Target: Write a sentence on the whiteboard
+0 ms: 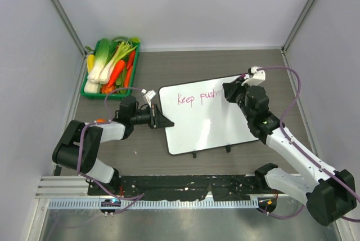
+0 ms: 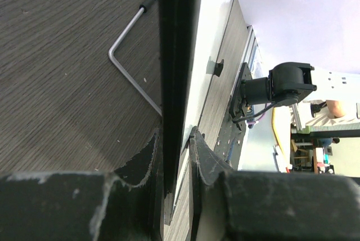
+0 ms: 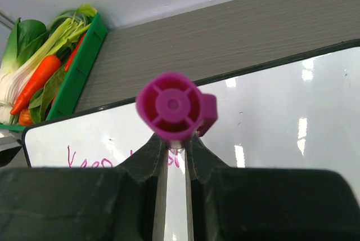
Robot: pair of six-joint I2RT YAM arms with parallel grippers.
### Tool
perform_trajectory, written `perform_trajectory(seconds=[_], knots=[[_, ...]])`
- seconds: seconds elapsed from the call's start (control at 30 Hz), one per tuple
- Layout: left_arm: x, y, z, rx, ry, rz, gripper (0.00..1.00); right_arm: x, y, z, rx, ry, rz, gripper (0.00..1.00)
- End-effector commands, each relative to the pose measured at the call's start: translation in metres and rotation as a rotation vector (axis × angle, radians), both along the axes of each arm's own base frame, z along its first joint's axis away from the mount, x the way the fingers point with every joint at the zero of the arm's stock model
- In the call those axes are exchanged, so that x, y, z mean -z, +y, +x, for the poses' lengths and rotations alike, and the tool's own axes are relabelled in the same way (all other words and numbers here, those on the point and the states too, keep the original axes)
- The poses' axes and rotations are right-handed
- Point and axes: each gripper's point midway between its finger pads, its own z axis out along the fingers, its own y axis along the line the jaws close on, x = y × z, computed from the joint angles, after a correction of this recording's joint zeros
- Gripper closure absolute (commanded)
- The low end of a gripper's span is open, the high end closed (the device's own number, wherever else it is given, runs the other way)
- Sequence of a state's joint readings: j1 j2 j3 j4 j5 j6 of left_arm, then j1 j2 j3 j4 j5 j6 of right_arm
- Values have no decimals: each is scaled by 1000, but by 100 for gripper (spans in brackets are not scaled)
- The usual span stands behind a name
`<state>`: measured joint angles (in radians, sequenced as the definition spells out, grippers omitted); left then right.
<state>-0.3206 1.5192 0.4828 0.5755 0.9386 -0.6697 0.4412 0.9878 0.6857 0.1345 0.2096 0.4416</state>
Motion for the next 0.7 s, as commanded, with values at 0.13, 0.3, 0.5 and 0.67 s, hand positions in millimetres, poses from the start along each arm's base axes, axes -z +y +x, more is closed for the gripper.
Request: perform_trajectory(seconds=[0.13, 0.3, 0.5, 0.67], knots=[[47, 14, 4, -95, 40, 171, 100, -34, -5, 16, 57, -84, 23, 99], [47, 13, 3, -92, 40, 170, 100, -29, -4, 21, 63, -71, 1, 99], [46, 13, 4, -92, 38, 170, 100, -19, -9, 20, 84, -55, -17, 99], [47, 14, 4, -94, 41, 170, 100, -4, -11, 19, 91, -25, -37, 99]])
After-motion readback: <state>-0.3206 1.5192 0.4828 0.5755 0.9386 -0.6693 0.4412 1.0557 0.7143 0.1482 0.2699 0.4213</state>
